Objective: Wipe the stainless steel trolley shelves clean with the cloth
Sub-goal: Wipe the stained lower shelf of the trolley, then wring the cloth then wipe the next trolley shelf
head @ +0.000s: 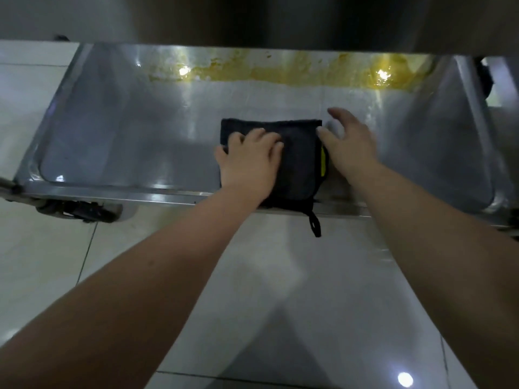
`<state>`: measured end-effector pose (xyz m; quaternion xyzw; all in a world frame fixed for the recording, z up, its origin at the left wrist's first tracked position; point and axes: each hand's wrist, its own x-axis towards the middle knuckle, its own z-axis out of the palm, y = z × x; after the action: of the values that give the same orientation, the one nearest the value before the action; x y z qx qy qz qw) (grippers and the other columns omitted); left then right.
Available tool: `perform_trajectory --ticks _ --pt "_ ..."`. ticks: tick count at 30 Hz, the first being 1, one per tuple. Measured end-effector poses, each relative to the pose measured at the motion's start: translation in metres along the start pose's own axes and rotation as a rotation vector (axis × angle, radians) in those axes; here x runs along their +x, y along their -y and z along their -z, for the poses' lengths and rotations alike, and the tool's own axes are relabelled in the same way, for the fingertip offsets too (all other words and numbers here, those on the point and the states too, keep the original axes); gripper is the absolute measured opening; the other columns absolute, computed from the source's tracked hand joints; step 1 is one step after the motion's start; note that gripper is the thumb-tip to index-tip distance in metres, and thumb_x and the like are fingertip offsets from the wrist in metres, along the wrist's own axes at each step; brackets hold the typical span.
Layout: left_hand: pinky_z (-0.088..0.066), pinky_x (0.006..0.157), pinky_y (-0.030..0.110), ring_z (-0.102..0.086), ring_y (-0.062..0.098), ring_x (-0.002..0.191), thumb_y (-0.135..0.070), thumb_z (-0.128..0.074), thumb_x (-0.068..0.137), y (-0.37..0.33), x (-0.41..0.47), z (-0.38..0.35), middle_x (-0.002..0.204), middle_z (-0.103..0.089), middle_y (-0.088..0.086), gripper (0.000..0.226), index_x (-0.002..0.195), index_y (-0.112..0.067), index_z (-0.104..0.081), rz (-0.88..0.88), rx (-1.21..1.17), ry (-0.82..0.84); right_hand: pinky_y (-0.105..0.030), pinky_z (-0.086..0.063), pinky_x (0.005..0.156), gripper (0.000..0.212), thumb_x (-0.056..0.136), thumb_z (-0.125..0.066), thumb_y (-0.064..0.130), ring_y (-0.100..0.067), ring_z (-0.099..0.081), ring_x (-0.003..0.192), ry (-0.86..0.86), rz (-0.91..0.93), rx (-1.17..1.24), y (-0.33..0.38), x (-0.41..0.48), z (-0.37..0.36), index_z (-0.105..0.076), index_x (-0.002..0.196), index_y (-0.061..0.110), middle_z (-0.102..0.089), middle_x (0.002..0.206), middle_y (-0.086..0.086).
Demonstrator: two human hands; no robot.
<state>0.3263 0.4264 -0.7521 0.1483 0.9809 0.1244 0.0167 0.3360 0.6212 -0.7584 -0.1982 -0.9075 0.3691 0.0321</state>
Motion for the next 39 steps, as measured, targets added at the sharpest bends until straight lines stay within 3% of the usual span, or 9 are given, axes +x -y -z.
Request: perform_trajectory --ticks 2,4,6,10,16,21,30,36,39 --pt "-0.028 0.1 0.043 -0.036 0.029 0.131 -0.027 -0.043 0.1 0.02 0.017 0.009 0.145 -0.046 -0.001 0.037 0.137 -0.029 -0.05 0.061 -0.004 -0.11 -0.056 -0.016 0.117 0.056 0.092 -0.055 0.05 -0.028 -0.034 0.14 0.131 0.042 -0.1 0.019 0.004 -0.012 -0.041 0.144 0.033 -0.045 0.148 -0.002" --pt "-0.024 0.105 0.043 -0.028 0.027 0.14 -0.023 -0.045 0.101 0.04 0.031 0.014 0.152 -0.038 0.002 0.046 0.146 -0.022 -0.039 0.058 0.047 -0.037 -0.058 -0.01 0.117 0.055 0.094 -0.055 0.046 -0.028 -0.029 0.141 0.186 0.055 -0.234 0.032 0.005 -0.023 -0.04 0.144 0.032 -0.039 0.15 -0.001" --pt "-0.022 0.104 0.043 -0.029 0.026 0.14 -0.025 -0.043 0.102 0.049 0.039 0.018 0.151 -0.039 0.005 0.047 0.148 -0.02 -0.035 -0.001 0.111 0.085 -0.052 -0.025 0.113 0.047 0.096 -0.057 0.037 -0.032 -0.034 0.133 0.159 0.072 -0.339 0.042 0.005 -0.029 -0.046 0.14 0.025 -0.042 0.145 -0.007" --pt "-0.029 0.098 0.043 -0.044 0.033 0.122 -0.024 -0.051 0.099 0.041 0.042 0.038 0.128 -0.054 0.01 0.032 0.13 -0.019 -0.054 -0.02 0.211 0.133 -0.039 -0.042 0.09 0.031 0.096 -0.059 0.027 -0.036 -0.044 0.117 0.151 0.155 -0.602 0.066 -0.01 -0.02 -0.056 0.121 0.011 -0.053 0.123 -0.016" --pt "-0.021 0.089 0.038 -0.052 0.028 0.107 -0.029 -0.054 0.094 0.063 -0.029 0.094 0.106 -0.061 0.002 0.017 0.105 -0.022 -0.064 0.001 0.109 -0.038 -0.04 -0.043 0.096 0.032 0.1 -0.048 0.032 -0.035 -0.056 0.113 0.193 0.324 -0.453 0.111 -0.063 0.005 -0.061 0.122 0.012 -0.063 0.122 -0.016" --pt "-0.023 0.097 0.04 -0.057 0.03 0.102 -0.028 -0.051 0.094 0.122 -0.112 0.178 0.105 -0.065 0.004 0.025 0.109 -0.018 -0.069 0.082 0.155 -0.063 -0.037 -0.04 0.073 0.016 0.098 -0.054 0.02 -0.034 -0.058 0.096 0.343 0.473 -0.286 0.194 -0.12 0.012 -0.062 0.106 0.009 -0.064 0.103 -0.014" --pt "-0.025 0.097 0.04 -0.057 0.027 0.105 -0.027 -0.06 0.089 0.177 -0.224 0.438 0.108 -0.065 0.002 0.025 0.111 -0.019 -0.068 0.181 0.24 0.078 -0.028 -0.035 0.073 0.014 0.091 -0.062 0.011 -0.025 -0.054 0.091 0.691 0.461 -0.031 0.401 -0.235 0.07 -0.064 0.103 0.004 -0.048 0.098 -0.001" --pt "-0.032 0.092 0.035 -0.059 0.022 0.096 -0.03 -0.069 0.084 0.159 -0.279 0.674 0.098 -0.066 -0.003 0.021 0.102 -0.02 -0.07 0.229 0.191 0.072 -0.033 -0.039 0.078 0.014 0.089 -0.063 0.009 -0.028 -0.055 0.091 0.708 0.84 0.051 0.569 -0.281 0.196 -0.067 0.1 0.002 -0.058 0.098 -0.011" --pt "-0.034 0.09 0.035 -0.061 0.018 0.088 -0.03 -0.072 0.079 0.132 -0.29 0.799 0.091 -0.066 -0.007 0.018 0.095 -0.022 -0.07 0.255 0.204 -0.061 -0.029 -0.038 0.08 0.016 0.088 -0.062 0.008 -0.03 -0.056 0.092 0.634 0.992 0.105 0.666 -0.287 0.281 -0.069 0.101 0.001 -0.06 0.097 -0.014"
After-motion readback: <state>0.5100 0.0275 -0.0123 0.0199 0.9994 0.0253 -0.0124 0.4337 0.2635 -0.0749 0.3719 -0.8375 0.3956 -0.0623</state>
